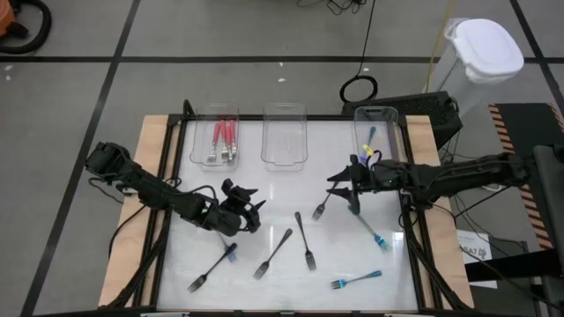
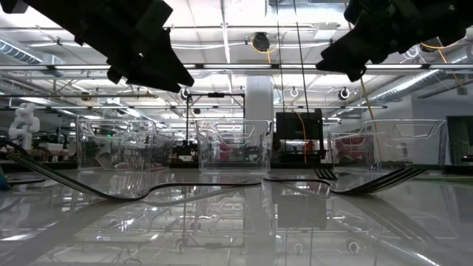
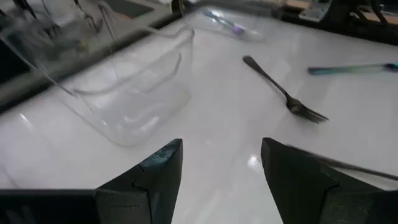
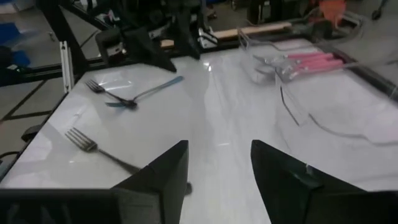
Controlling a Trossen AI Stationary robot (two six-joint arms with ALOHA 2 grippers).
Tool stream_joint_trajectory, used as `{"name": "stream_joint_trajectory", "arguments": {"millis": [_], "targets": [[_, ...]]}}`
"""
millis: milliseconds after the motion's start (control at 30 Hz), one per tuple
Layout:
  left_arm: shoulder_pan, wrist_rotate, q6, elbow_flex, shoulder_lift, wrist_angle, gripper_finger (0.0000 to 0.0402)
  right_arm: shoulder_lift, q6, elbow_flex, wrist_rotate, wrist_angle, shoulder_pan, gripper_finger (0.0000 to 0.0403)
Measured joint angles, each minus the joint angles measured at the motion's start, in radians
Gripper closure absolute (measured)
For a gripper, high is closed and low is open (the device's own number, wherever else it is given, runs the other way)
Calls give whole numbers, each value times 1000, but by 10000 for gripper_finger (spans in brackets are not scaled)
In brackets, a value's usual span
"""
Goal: Sort silverware by color (type)
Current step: Put the blue fork into the right transparent bin
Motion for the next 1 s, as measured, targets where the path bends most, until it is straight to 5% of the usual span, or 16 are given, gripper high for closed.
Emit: {"name": "stream_joint_trajectory", "arguments": {"millis": [367,800,1000], "targets": [[-19,181,-426,0,0,-130,183,151,-56,0,0,156,0,232],[-175,190,-971,0,5,-478,183,324,12,0,-1,214,73,232],[-218,437,-1226,0,25,-652,183,395,67,0,-1,263,131,232]]}}
